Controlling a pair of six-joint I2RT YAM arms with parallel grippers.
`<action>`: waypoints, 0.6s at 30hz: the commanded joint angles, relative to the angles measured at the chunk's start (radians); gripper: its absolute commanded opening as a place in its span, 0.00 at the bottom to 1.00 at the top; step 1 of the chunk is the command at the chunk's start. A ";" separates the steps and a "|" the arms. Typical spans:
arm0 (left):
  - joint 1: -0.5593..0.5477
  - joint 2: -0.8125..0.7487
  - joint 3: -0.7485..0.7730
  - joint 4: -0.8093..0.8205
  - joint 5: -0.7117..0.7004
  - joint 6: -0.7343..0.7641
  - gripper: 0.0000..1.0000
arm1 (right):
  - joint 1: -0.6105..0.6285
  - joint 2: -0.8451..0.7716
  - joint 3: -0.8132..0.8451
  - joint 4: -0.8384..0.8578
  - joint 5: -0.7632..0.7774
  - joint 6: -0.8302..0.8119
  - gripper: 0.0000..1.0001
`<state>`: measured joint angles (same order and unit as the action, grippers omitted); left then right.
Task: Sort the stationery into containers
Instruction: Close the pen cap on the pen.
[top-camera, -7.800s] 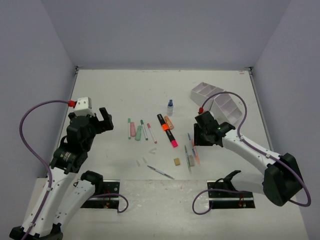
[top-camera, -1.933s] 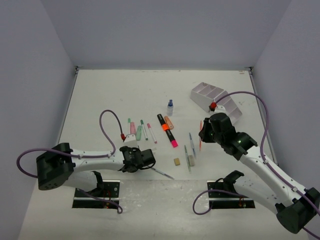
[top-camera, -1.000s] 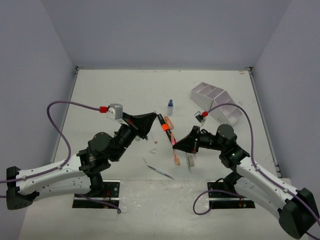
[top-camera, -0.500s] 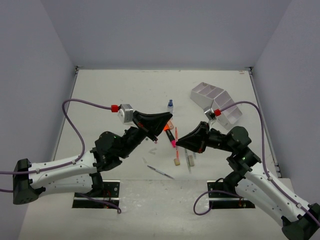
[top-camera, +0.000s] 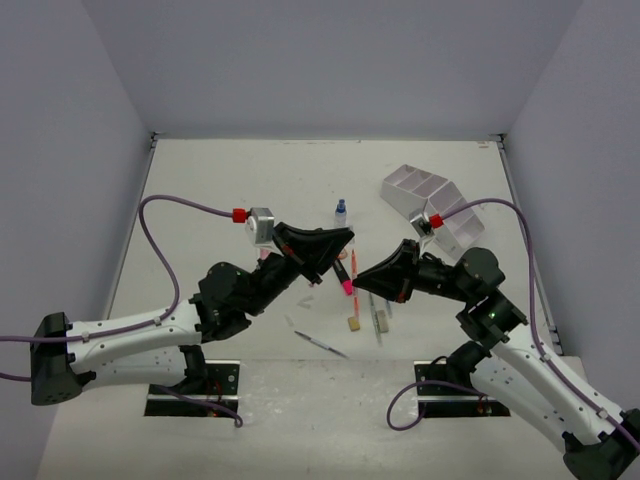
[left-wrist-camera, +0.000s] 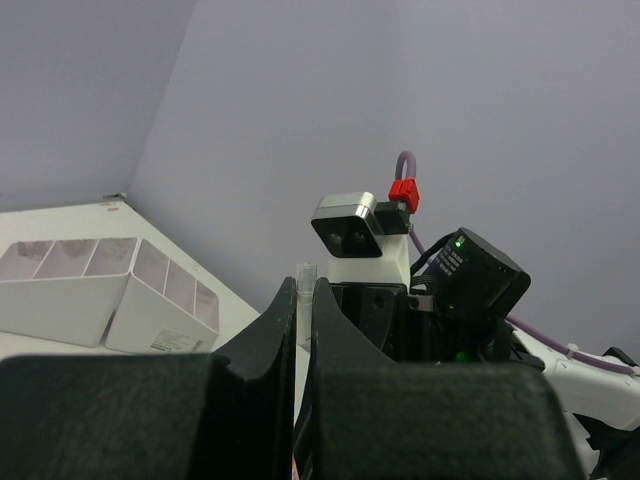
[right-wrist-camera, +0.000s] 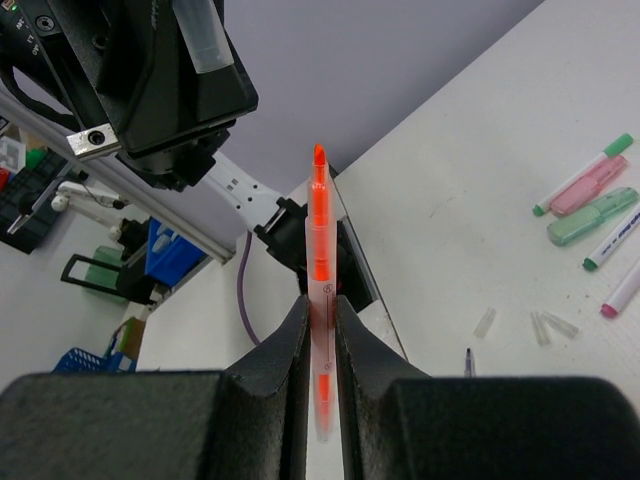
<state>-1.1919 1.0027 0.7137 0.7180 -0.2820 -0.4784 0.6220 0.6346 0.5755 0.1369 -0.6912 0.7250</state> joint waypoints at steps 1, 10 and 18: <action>-0.002 0.000 -0.004 0.065 0.012 -0.006 0.00 | 0.004 -0.002 0.047 -0.009 0.026 -0.016 0.00; -0.002 0.015 -0.029 0.076 0.001 -0.015 0.00 | 0.005 -0.011 0.065 -0.022 0.017 -0.021 0.00; -0.002 0.043 -0.020 0.088 0.016 -0.021 0.00 | 0.005 -0.030 0.058 0.001 0.010 -0.010 0.00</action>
<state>-1.1919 1.0385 0.6888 0.7476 -0.2769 -0.4905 0.6220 0.6224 0.5968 0.1154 -0.6753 0.7206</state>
